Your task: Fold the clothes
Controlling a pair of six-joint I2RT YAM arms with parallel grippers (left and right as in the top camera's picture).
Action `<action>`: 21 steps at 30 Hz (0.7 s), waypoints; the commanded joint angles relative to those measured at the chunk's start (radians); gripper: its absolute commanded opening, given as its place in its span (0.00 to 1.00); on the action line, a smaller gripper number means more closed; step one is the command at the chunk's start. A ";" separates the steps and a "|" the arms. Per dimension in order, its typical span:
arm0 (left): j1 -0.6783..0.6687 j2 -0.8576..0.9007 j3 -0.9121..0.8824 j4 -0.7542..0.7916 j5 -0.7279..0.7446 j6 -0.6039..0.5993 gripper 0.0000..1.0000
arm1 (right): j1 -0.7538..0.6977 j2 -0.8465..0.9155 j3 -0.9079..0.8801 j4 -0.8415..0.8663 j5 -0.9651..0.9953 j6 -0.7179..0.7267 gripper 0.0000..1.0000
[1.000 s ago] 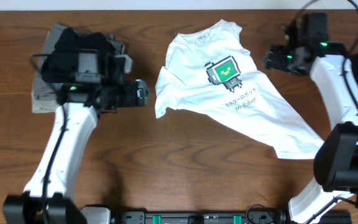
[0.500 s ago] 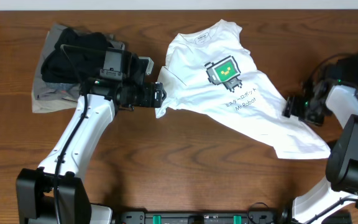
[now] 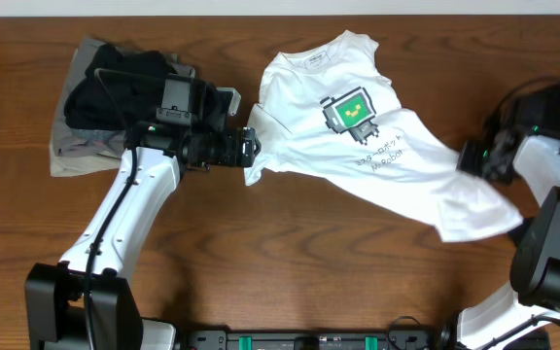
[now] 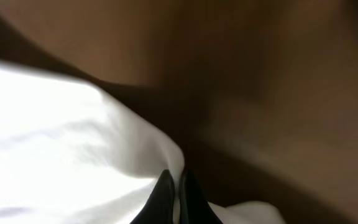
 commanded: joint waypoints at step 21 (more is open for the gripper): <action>-0.081 0.012 0.018 0.036 0.011 -0.002 0.93 | -0.017 0.053 0.216 0.087 -0.084 0.054 0.97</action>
